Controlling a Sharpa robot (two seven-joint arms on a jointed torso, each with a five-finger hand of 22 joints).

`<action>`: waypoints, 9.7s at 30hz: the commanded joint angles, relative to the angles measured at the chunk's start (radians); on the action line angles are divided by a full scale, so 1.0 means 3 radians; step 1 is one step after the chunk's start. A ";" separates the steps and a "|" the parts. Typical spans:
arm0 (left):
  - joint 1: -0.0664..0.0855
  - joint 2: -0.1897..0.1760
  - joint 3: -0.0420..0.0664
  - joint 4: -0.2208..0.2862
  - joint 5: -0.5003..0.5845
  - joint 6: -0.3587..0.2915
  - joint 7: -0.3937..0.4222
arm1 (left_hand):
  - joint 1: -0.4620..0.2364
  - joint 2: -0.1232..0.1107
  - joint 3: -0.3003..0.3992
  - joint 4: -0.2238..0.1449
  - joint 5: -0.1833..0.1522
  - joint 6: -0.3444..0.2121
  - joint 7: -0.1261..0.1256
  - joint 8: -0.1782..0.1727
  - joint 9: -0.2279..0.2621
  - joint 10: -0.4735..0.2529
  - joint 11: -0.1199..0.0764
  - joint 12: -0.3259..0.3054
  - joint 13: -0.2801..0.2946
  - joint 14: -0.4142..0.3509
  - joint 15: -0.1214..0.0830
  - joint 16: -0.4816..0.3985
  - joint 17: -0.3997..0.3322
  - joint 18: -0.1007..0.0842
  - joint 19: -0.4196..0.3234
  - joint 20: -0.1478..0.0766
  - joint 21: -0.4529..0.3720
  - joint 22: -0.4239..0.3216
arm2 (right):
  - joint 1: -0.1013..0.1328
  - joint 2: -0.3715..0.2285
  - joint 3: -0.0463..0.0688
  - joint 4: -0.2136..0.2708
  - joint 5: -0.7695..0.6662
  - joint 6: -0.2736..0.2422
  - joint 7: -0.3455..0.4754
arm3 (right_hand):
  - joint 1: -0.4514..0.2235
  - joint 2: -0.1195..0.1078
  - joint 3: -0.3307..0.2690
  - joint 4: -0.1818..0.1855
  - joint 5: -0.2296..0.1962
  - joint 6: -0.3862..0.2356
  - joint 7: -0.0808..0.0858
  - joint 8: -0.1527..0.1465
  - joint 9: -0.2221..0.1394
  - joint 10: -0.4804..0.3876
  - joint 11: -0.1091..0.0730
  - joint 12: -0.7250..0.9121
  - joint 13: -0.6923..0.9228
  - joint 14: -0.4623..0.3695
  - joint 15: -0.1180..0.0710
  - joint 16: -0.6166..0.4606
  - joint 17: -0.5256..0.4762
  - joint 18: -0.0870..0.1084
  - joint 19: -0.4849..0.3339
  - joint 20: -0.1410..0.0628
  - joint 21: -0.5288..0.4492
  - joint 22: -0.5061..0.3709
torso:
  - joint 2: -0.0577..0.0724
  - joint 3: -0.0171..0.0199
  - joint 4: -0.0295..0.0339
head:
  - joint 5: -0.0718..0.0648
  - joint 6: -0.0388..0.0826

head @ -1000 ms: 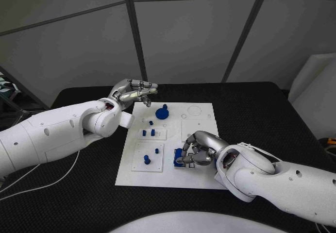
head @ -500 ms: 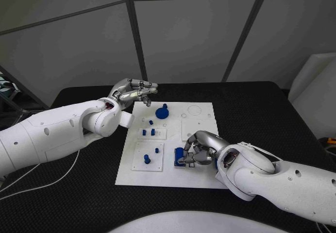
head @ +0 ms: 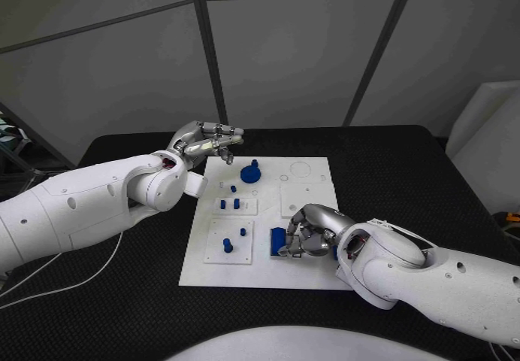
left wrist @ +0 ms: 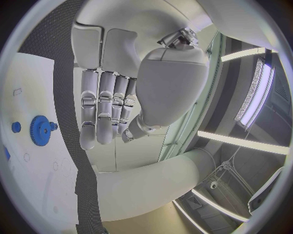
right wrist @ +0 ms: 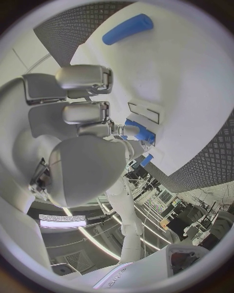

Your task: Assemble the parts on the task board

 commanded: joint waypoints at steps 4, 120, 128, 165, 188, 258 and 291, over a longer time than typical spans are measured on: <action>0.0006 0.0002 0.0002 -0.0006 0.0011 0.0035 0.0006 | -0.0022 0.0001 -0.0016 -0.0006 -0.0005 -0.0031 0.0004 -0.0006 -0.0005 -0.0018 0.0005 0.0010 0.0005 -0.0014 0.0005 -0.0014 -0.0003 -0.0008 -0.0003 0.0020 -0.0023 -0.0003 | 0.0010 -0.0015 0.0004 -0.0004 0.0033 0.0084 0.0031 | -0.0165 -0.0156 -0.0086 0.0062 -0.0058 -0.0129 0.0049 -0.0055 -0.0013 0.0046 0.0045 -0.0067 0.0234 0.0254 0.0028 -0.0013 0.0446 -0.0042 0.0100 0.0009 -0.0040 0.0586 | -0.0003 -0.0002 -0.0004 | -0.0001 0.0001; -0.0057 -0.0030 0.0001 0.0008 0.0011 0.0089 -0.0030 | -0.0024 0.0002 -0.0023 -0.0011 -0.0005 -0.0046 0.0013 -0.0009 -0.0005 -0.0036 0.0012 0.0016 0.0005 -0.0021 0.0011 -0.0012 -0.0012 -0.0009 0.0000 0.0024 -0.0034 -0.0010 | -0.0224 -0.0646 0.0006 0.0268 -0.0400 0.0157 -0.0825 | 0.0375 0.0000 0.0318 0.0393 0.0939 0.0240 0.0056 -0.0989 0.0054 -0.0059 0.0047 -0.0421 0.0050 0.0227 0.0033 -0.0140 0.0300 -0.0006 0.0010 0.0026 -0.0170 0.0483 | 0.0000 -0.0011 -0.0002 | -0.0191 -0.0011; -0.0057 -0.0035 0.0001 0.0016 0.0011 0.0087 -0.0034 | -0.0024 0.0004 -0.0024 -0.0012 -0.0005 -0.0048 0.0014 -0.0009 -0.0005 -0.0039 0.0013 0.0017 0.0005 -0.0022 0.0012 -0.0012 -0.0013 -0.0009 0.0000 0.0024 -0.0036 -0.0011 | -0.0219 -0.0629 0.0010 0.0320 -0.0136 -0.0165 -0.0748 | 0.0290 -0.0078 0.0442 0.0420 0.0894 0.0261 0.0046 -0.0975 0.0106 -0.0047 0.0040 -0.0410 0.0059 0.0229 0.0027 -0.0136 0.0308 -0.0008 0.0016 0.0021 -0.0165 0.0491 | 0.0001 -0.0012 -0.0006 | -0.0184 -0.0012; -0.0055 -0.0051 0.0002 0.0050 0.0011 0.0078 -0.0038 | -0.0030 0.0009 -0.0027 -0.0008 -0.0005 -0.0051 0.0016 -0.0008 -0.0004 -0.0044 0.0016 0.0021 0.0005 -0.0024 0.0014 -0.0011 -0.0017 -0.0009 0.0001 0.0026 -0.0040 -0.0014 | -0.0207 -0.0289 0.0017 0.0214 0.0706 -0.0598 -0.0411 | -0.0303 -0.0160 0.0477 0.0423 0.1449 0.0304 0.0027 -0.0945 0.0293 -0.0009 0.0028 -0.0372 0.0094 0.0239 0.0017 -0.0112 0.0350 -0.0014 0.0038 0.0011 -0.0147 0.0521 | -0.0002 -0.0007 -0.0007 | -0.0132 -0.0033; -0.0054 -0.0053 0.0002 0.0051 0.0011 0.0084 -0.0042 | -0.0035 0.0014 -0.0029 -0.0006 -0.0005 -0.0052 0.0017 -0.0007 -0.0004 -0.0048 0.0017 0.0025 0.0006 -0.0026 0.0016 -0.0009 -0.0020 -0.0009 0.0002 0.0028 -0.0045 -0.0016 | -0.0207 -0.0222 0.0017 0.0182 0.0652 -0.0670 -0.0306 | -0.0368 -0.0158 0.0429 0.0427 0.1475 0.0310 0.0024 -0.0938 0.0320 -0.0006 0.0024 -0.0367 0.0099 0.0239 0.0015 -0.0111 0.0353 -0.0014 0.0039 0.0009 -0.0147 0.0522 | 0.0001 -0.0008 -0.0007 | -0.0119 -0.0027; -0.0054 -0.0046 0.0002 0.0025 0.0011 0.0098 -0.0070 | -0.0041 0.0017 -0.0033 -0.0004 -0.0005 -0.0055 0.0019 -0.0006 -0.0003 -0.0053 0.0018 0.0029 0.0006 -0.0027 0.0017 -0.0008 -0.0023 -0.0009 0.0003 0.0030 -0.0049 -0.0019 | -0.0206 -0.0231 0.0018 0.0018 0.0302 -0.0305 -0.0236 | 0.0075 0.0046 0.0000 0.0072 -0.0165 0.0318 0.0015 -0.0969 0.0534 -0.0018 0.0021 -0.0366 0.0120 0.0237 0.0012 -0.0124 0.0345 -0.0007 0.0019 0.0008 -0.0181 0.0513 | 0.0001 -0.0006 -0.0008 | -0.0099 -0.0050; -0.0079 -0.0076 0.0001 0.0041 0.0322 -0.0169 0.0149 | -0.0110 0.0032 -0.0093 0.0050 -0.0011 -0.0057 0.0050 0.0052 -0.0002 -0.0132 0.0092 0.0045 -0.0038 -0.0811 0.0173 -0.0962 -0.0576 -0.0042 -0.0793 0.0155 -0.0733 -0.0388 | 0.0189 -0.0256 0.0023 -0.0793 0.3426 -0.0511 0.2520 | 0.0384 0.0200 -0.0166 0.0180 0.0283 -0.0137 0.0323 -0.1426 0.0344 -0.1276 0.0296 -0.3037 -0.1796 -0.0736 0.0273 -0.2812 -0.2315 0.0459 -0.1670 0.0226 -0.2658 -0.1550 | -0.0167 -0.0057 -0.0029 | -0.0079 0.0188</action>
